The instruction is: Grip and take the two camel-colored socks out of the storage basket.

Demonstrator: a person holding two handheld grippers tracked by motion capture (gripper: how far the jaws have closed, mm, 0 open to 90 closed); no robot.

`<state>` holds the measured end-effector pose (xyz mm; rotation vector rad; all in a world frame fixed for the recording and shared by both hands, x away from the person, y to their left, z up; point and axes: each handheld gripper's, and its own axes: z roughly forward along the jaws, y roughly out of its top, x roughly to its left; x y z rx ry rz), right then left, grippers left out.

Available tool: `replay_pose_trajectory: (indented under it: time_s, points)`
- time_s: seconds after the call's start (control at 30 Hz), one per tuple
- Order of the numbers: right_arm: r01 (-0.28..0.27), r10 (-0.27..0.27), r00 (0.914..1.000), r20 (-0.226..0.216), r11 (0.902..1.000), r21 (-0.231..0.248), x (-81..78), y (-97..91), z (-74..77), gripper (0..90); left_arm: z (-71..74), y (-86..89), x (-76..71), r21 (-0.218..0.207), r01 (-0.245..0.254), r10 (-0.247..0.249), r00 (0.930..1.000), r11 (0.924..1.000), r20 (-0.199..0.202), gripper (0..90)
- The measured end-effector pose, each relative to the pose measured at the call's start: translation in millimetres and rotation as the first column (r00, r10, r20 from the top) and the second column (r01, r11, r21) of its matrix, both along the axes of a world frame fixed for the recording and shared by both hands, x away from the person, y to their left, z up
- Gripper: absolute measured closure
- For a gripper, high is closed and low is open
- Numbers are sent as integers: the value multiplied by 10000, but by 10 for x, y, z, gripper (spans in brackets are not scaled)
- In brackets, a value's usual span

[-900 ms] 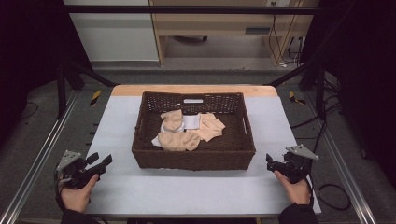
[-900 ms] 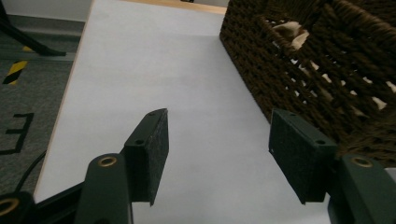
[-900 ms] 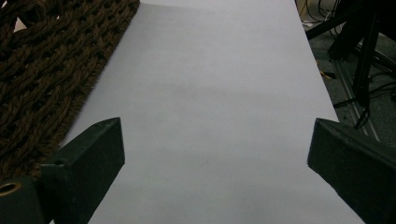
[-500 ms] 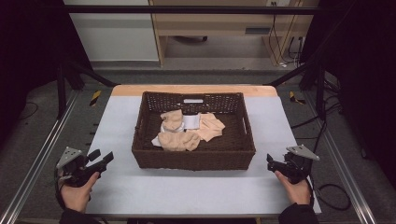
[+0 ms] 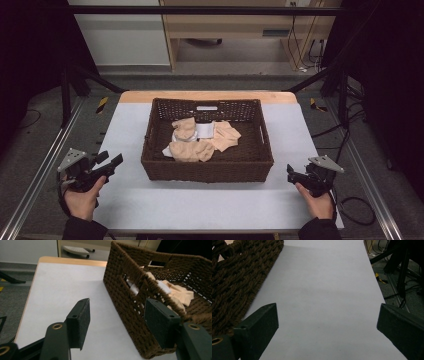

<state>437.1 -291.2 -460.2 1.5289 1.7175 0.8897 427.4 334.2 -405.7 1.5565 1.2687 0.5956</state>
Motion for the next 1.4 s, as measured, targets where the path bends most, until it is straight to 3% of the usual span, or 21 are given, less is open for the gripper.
replay_pose_trajectory:
  time_s: [0.4, 0.73, 1.1, 1.4]
  points:
    - [38, -38, 10000, -63, 10000, -26, 14, 6, -7, 41, 254, -102, 119, -236, 130, -119, 9989, 9996, 449, 369]
    - [34, -34, 10000, -71, 10000, -7, 16, 4, -7, 41, 535, -257, 218, 162, 310, -322, 9959, 9994, 848, 367]
    - [49, -49, 10000, 12, 10000, -16, 17, 2, -2, 41, 723, -577, 395, 393, 695, -730, 9928, 9968, 949, 367]
    - [82, -82, 10000, 42, 10000, 14, 26, 1, -1, 40, 792, -894, 572, 596, 1088, -1140, 9893, 9923, 908, 372]
